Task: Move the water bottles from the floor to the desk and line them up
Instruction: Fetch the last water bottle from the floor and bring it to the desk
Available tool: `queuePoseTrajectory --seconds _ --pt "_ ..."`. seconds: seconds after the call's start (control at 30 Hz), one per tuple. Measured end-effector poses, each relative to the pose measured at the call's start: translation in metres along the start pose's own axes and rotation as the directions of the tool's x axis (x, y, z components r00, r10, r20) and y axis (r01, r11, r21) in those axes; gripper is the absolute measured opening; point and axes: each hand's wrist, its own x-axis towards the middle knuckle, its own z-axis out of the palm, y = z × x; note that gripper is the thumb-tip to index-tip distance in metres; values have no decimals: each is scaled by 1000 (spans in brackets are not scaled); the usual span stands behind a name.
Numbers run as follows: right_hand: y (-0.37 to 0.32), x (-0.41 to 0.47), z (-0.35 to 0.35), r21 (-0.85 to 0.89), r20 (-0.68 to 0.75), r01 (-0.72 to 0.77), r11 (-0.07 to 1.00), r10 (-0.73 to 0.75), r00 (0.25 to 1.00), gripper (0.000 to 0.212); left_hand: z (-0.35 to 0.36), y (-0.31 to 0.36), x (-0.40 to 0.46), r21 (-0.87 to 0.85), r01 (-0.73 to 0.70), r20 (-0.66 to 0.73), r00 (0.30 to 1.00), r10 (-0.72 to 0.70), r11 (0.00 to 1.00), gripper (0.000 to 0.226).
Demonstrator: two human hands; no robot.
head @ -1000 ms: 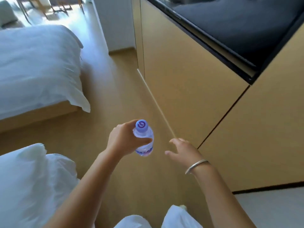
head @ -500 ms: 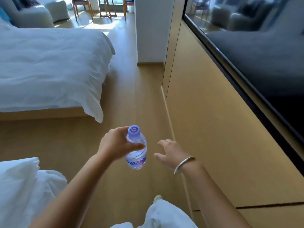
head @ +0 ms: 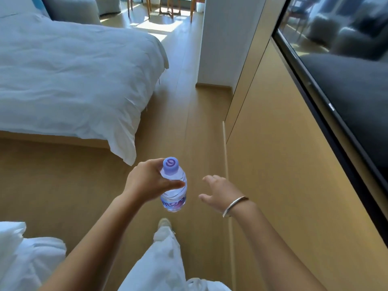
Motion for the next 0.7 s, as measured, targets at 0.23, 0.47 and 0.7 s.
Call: queuePoseTrajectory --seconds 0.23,0.47,0.7 --pt "7 129 -48 -74 42 -64 995 67 997 43 -22 -7 139 -68 -7 1 1000 7 998 27" --pt "-15 247 -116 -44 16 -110 993 111 994 42 -71 -12 272 -76 -3 23 1000 4 997 36" --pt "-21 340 -160 -41 18 -123 992 123 992 41 -99 -14 374 -73 -7 6 1000 7 997 48"
